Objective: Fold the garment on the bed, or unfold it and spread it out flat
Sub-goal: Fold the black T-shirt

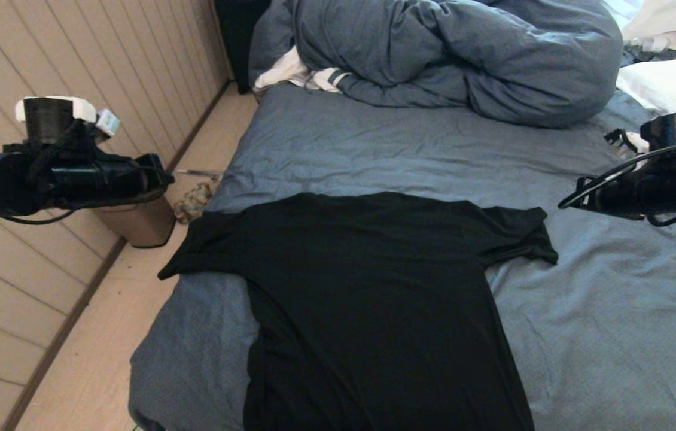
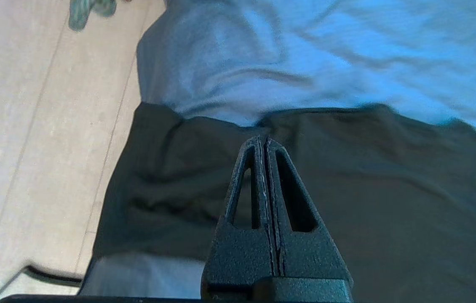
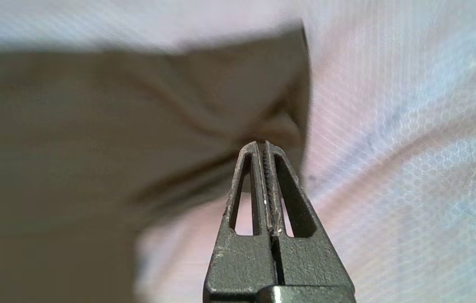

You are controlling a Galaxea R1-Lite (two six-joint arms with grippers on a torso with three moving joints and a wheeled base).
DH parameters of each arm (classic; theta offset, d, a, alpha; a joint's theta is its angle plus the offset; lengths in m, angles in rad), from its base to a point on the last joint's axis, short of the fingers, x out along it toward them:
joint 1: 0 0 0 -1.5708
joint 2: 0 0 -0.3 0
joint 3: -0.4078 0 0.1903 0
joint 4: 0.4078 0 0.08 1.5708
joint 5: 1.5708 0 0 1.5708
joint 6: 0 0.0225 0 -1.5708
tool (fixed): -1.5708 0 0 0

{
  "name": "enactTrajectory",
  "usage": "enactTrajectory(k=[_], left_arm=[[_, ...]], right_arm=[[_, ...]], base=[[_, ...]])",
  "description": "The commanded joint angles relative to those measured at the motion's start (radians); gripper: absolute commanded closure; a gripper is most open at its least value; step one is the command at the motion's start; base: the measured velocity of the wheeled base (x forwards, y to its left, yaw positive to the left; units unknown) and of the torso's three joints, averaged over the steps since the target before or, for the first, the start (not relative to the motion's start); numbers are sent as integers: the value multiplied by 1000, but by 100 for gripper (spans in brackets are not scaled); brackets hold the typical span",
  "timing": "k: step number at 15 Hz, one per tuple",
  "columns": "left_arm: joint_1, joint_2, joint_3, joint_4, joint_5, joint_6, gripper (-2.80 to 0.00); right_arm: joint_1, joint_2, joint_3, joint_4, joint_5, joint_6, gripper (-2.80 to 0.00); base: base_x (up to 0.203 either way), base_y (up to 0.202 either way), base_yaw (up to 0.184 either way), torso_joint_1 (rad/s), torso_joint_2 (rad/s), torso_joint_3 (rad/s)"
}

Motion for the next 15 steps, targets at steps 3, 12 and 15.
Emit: enactTrajectory(k=[3, 12, 15], left_arm=[[19, 96, 9, -43, -4, -47, 0], [43, 94, 4, -46, -6, -92, 0], [43, 88, 9, -44, -6, -94, 0]], right_arm=[[-16, 111, -14, 2, -3, -46, 0], [-12, 202, -95, 1, -13, 28, 0], [-13, 200, -88, 1, -13, 27, 0]], base=[[0, 0, 0, 0, 0, 0], [0, 0, 0, 0, 0, 0], [0, 0, 0, 0, 0, 0]])
